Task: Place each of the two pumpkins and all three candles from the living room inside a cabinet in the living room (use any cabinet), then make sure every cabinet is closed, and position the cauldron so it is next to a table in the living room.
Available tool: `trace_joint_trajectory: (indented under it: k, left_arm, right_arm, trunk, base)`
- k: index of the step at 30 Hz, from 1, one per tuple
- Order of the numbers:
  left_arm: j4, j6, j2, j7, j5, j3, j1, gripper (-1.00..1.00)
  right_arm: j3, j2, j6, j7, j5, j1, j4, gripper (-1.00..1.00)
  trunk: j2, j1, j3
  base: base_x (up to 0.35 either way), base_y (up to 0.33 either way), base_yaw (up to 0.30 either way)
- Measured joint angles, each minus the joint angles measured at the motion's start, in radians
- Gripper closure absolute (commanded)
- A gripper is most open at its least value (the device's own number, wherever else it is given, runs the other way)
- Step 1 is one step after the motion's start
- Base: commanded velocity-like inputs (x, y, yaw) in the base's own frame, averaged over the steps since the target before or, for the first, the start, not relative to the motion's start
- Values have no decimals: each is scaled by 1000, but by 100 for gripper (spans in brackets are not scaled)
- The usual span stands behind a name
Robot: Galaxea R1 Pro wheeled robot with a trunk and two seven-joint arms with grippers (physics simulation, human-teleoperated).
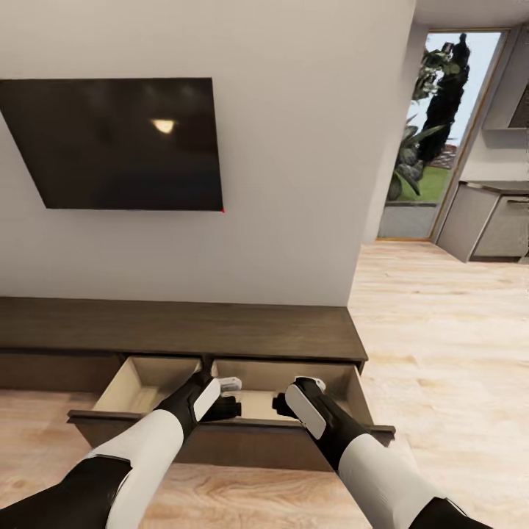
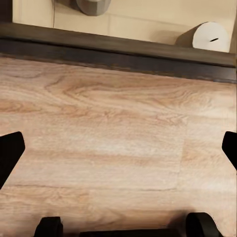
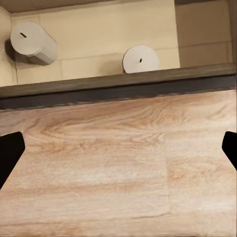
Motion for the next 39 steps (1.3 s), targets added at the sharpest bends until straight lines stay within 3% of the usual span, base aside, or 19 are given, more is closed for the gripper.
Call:
trace_joint_trajectory:
  k: [34, 39]
  left_arm:
    - [6, -23, 0, 10, -5, -7, 3, -100]
    - [16, -100, 0, 10, -11, -10, 79, -100]
  right_arm:
    - [2, 0, 3, -6, -2, 10, 3, -100]
    - [6, 0, -5, -6, 0, 36, 43, -100]
  trunk:
    - [238, -130, 107]
    - [273, -149, 122]
  base:
    - [-325, 3, 0]
    - [-53, 0, 0]
